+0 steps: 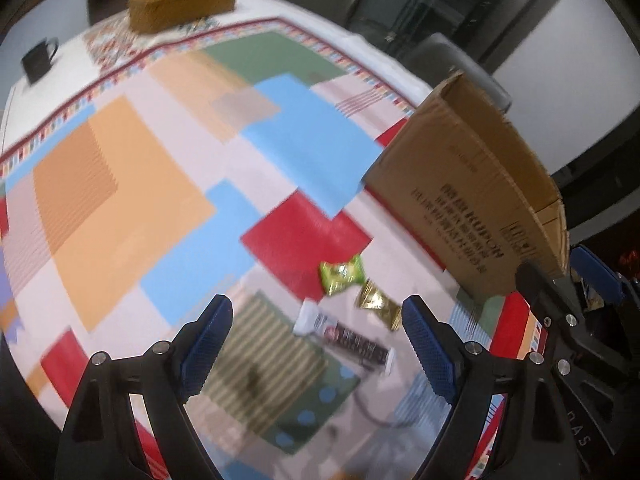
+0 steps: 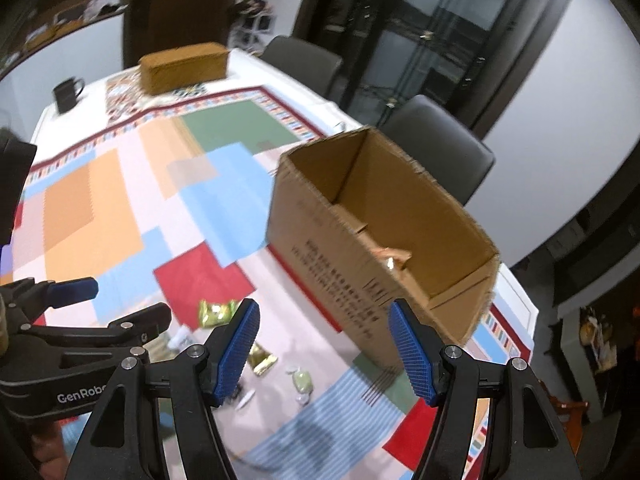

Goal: Organize snacks
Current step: 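Withdraw both open tools and tilt them toward the remaining candies and snack bar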

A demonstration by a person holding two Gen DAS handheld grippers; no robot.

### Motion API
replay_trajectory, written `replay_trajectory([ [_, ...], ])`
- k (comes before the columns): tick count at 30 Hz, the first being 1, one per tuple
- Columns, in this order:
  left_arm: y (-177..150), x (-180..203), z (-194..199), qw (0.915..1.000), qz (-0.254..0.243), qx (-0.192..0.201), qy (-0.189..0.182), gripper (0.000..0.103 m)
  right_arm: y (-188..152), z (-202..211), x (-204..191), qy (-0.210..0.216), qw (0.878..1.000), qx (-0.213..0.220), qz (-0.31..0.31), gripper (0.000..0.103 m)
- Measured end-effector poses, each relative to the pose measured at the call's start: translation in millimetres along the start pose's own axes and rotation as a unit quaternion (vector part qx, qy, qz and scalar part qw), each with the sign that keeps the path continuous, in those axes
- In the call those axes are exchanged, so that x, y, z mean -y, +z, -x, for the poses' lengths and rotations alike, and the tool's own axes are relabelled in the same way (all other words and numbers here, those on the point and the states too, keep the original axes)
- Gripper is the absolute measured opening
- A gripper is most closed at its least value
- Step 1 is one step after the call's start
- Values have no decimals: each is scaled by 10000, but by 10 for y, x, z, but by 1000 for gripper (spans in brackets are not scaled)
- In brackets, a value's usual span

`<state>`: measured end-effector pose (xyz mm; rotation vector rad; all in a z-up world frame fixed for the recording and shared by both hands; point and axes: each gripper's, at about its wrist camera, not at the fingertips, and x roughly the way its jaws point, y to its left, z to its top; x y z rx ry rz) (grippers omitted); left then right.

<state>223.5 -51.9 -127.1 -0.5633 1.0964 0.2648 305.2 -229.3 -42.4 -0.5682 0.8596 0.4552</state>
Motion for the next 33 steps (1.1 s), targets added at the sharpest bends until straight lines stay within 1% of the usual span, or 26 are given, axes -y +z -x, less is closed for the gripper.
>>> replay_trajectory([
  [4,-133,-88,-95,9988,354,-320,81,87,-71,-119,-57,249,9991,-220,270,68],
  [7,-233,-164,-203,9957,676,-601,180,88,-117,-213,-101,369,9976,-363,458,68],
  [13,-411,-262,-449,9851,1168,-1178,445,89,-196,-460,-235,634,9903,-758,973,67],
  [15,-457,-287,-525,9813,1305,-1338,469,89,-211,-539,-256,715,9871,-897,1113,62],
  [20,-524,-320,-623,9742,1624,-1471,531,89,-251,-768,-331,981,9757,-1286,1478,53],
  [23,-570,-331,-694,9693,1794,-1562,624,88,-255,-886,-367,1163,9669,-1465,1738,52],
  [25,-591,-332,-722,9680,1834,-1580,665,88,-255,-958,-387,1270,9609,-1561,1902,52],
  [28,-617,-325,-770,9669,1856,-1612,683,83,-246,-1049,-425,1457,9518,-1640,2145,51],
  [29,-626,-325,-783,9671,1843,-1609,700,82,-244,-1069,-436,1508,9497,-1655,2191,49],
  [32,-647,-341,-826,9667,1830,-1611,781,79,-248,-1157,-503,1669,9412,-1729,2373,48],
  [33,-649,-326,-826,9678,1791,-1584,791,80,-258,-1189,-530,1690,9385,-1754,2445,45],
])
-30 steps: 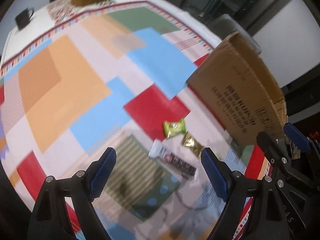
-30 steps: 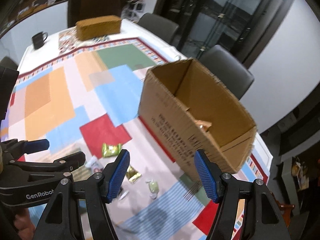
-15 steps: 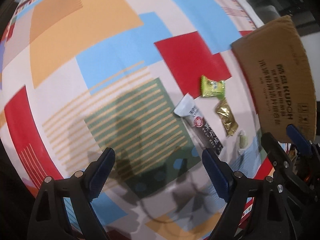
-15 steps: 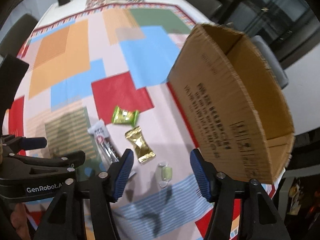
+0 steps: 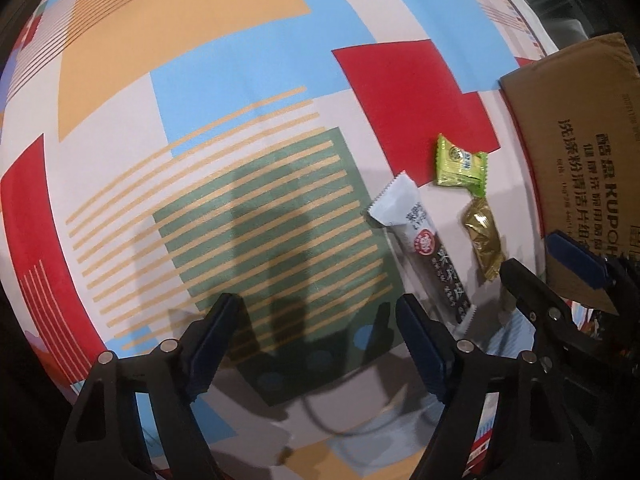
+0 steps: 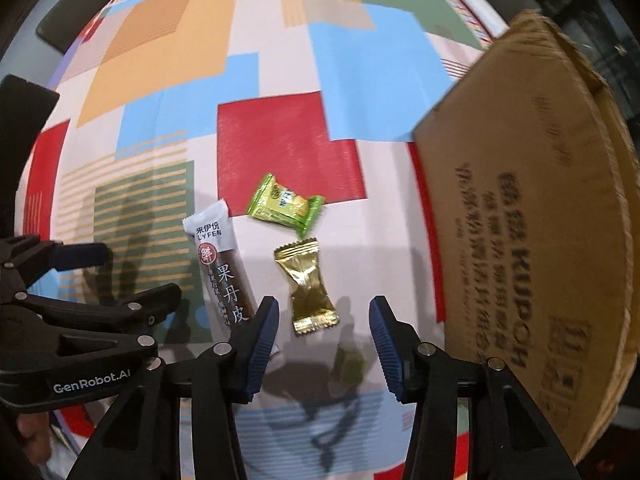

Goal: Organize snacks
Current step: 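Withdraw both open tools and tilt them toward the remaining candies and snack bar, then grasp the gold candy with the right tool while the left tool grasps the white snack bar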

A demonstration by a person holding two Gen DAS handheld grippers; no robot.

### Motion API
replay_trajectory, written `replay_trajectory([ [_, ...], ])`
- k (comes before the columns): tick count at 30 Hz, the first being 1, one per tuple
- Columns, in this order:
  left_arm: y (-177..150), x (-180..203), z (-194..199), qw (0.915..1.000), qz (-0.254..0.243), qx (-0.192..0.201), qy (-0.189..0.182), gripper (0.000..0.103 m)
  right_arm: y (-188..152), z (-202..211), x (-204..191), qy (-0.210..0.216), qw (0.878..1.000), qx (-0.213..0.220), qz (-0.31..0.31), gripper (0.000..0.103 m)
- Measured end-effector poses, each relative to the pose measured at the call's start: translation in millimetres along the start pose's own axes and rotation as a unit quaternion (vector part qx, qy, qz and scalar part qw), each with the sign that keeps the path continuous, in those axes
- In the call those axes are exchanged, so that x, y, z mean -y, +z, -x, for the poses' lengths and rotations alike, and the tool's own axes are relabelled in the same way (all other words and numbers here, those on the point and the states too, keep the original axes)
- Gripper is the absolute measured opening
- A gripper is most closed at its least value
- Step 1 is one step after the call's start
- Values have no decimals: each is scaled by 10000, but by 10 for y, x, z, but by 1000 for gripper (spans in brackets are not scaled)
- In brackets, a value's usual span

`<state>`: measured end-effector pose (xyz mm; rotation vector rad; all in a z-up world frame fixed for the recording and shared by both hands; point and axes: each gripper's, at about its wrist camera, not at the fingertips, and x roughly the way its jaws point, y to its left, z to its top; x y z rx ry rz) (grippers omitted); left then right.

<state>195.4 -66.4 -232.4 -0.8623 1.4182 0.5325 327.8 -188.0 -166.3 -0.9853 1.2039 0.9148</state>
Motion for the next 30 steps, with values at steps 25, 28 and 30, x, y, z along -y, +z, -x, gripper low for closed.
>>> replay_trajectory([
  [25,33,156,79,9997,-160,138,-100,80,-98,-236,-141,-142,9999,-59,64,20],
  [28,32,195,72,9998,-105,70,-138,79,-223,-116,-116,-303,9995,-61,34,20],
  [30,31,259,79,9998,-83,45,-201,76,-299,-35,-105,-415,9991,-63,35,20],
])
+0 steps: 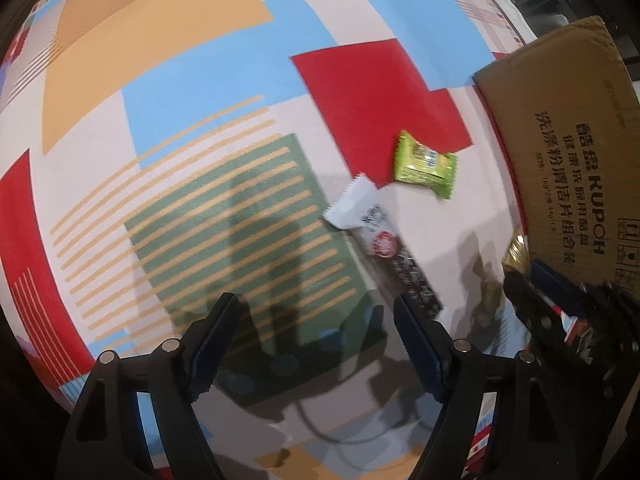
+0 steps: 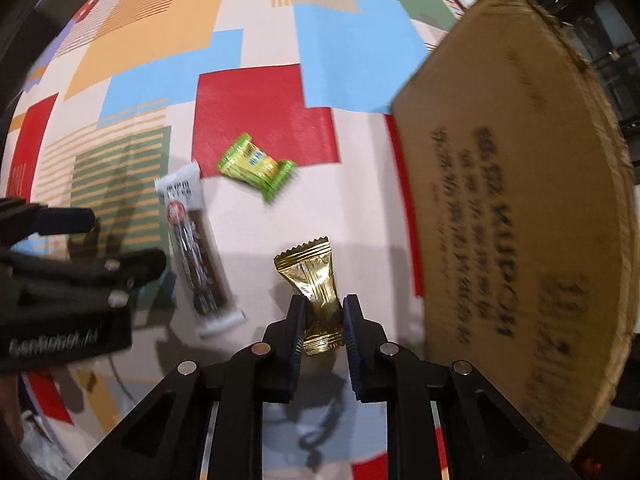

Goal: Organize snacks
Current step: 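Grasp the gold candy with the right tool while the left tool grasps the white snack bar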

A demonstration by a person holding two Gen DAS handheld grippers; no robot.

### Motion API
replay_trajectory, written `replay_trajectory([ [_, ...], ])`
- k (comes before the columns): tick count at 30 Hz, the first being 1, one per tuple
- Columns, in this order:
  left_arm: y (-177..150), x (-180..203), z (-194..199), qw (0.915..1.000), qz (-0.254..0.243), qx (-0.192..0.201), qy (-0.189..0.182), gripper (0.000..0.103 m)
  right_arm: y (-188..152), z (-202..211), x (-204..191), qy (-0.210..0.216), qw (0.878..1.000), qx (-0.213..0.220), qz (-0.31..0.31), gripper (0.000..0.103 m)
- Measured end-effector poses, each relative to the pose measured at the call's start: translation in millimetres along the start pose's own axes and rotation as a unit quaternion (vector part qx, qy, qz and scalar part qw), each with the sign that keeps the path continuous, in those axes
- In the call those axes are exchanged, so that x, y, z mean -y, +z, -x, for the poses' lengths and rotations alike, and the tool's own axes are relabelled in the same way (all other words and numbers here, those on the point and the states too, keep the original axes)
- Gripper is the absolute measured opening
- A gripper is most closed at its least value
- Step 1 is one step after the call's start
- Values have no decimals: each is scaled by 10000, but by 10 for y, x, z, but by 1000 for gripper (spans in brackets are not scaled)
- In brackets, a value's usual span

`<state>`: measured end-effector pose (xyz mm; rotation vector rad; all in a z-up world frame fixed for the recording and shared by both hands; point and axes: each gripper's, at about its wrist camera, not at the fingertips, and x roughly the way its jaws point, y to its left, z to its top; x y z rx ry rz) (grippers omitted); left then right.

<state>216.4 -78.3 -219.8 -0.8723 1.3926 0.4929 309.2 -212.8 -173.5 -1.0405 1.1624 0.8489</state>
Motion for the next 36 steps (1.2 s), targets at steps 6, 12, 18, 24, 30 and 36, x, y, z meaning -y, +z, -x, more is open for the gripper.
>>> replay_trajectory([
  [6,-9,166,-21,9999,126,-82,-39,69,-201,213,81,-171,9996,135,-174,21],
  [12,65,253,-40,9992,395,17,-6,67,-311,362,81,-324,9987,246,-301,21],
  [18,48,375,-90,9985,536,-12,131,66,-278,499,336,-313,9980,429,-346,21],
  [24,1,602,-186,9979,614,31,198,66,-374,502,424,-324,9974,506,-409,21],
  [30,45,809,-201,9985,508,166,131,32,-471,427,468,-276,9966,575,-515,21],
  [36,35,910,-226,9991,395,171,-16,21,-530,418,489,-250,9961,614,-579,21],
])
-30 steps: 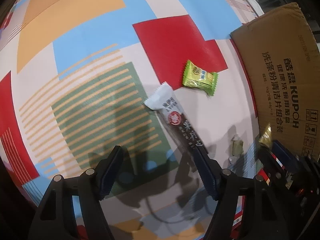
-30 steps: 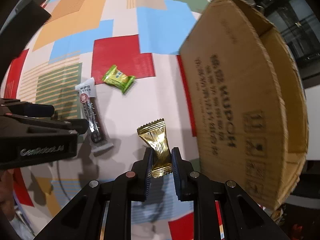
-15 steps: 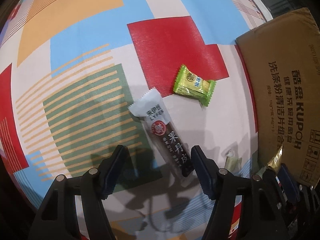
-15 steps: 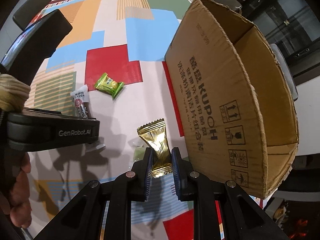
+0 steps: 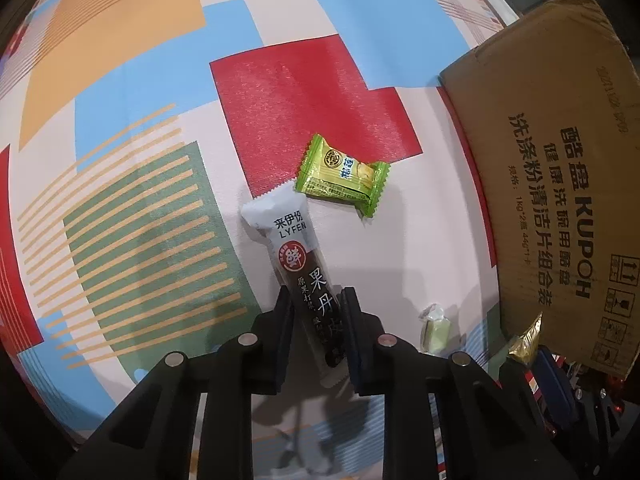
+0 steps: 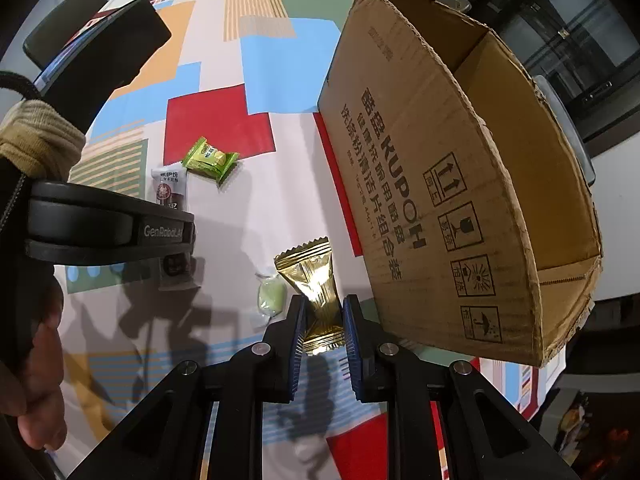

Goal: Organize snacks
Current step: 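Grasp the gold candy with the right tool while the left tool grasps the white snack bar, then lift the gold candy and snack bar and carry both over the box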

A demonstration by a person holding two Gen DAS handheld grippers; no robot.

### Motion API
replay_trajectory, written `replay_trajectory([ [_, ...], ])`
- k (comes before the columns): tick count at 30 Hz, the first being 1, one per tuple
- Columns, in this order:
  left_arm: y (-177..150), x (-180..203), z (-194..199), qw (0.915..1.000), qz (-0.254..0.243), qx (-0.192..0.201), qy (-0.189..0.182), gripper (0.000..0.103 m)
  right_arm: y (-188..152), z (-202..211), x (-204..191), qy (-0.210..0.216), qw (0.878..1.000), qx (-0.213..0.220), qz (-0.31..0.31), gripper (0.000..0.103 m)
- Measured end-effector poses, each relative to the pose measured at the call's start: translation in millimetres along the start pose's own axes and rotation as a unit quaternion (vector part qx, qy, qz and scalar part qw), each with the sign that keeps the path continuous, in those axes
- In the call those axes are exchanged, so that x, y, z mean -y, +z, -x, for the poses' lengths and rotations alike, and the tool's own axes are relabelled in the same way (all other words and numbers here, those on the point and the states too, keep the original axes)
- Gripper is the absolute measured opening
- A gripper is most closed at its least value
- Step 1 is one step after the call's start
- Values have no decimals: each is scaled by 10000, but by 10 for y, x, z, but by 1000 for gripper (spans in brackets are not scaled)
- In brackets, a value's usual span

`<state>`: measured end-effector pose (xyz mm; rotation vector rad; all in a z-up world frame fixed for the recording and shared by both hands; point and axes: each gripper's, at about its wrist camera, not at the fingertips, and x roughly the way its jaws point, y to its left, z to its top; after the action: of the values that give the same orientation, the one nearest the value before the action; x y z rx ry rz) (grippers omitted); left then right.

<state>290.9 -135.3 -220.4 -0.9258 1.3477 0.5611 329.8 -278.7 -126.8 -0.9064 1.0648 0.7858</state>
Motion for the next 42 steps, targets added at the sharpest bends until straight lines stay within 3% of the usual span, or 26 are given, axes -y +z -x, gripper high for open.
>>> replay_trajectory([
  [7,-30,-86,63,9996,-249,8,-146,17,19,8,-23,-17,9999,92,-117,21],
  [12,-53,-161,133,9971,-699,87,-284,17,20,10,-66,-91,9995,135,-277,21],
  [22,48,-403,122,9891,-1381,-55,-513,17,-2,-17,-132,-371,9939,278,-1002,21],
  [31,123,-437,310,9699,-2339,25,-671,16,-93,90,-232,-711,9795,576,-1797,21],
  [42,244,-651,509,9494,-3027,101,-832,17,-163,227,-552,-1085,9464,966,-2885,21],
])
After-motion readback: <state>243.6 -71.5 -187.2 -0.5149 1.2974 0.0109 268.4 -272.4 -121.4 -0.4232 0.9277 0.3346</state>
